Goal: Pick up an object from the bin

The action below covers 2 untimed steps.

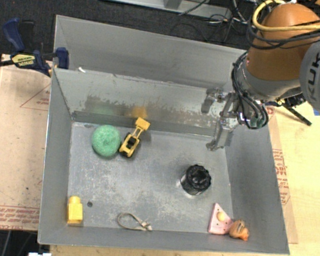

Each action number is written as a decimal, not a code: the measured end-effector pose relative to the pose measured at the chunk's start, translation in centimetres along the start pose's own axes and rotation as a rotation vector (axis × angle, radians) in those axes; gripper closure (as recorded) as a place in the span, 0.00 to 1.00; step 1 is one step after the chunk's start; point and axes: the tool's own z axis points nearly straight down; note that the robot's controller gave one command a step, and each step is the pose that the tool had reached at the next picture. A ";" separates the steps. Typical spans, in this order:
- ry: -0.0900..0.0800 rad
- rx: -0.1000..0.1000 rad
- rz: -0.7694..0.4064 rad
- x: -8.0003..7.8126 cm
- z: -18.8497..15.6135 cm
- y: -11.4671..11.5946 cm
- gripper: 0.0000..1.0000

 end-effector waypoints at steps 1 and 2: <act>-0.008 0.000 0.000 -0.1 -0.6 0.0 0.00; -0.016 -0.001 -0.061 1.3 1.0 -1.5 0.00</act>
Offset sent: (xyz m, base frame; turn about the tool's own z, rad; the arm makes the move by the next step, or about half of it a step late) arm -0.0525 -0.0653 -0.0522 -0.1664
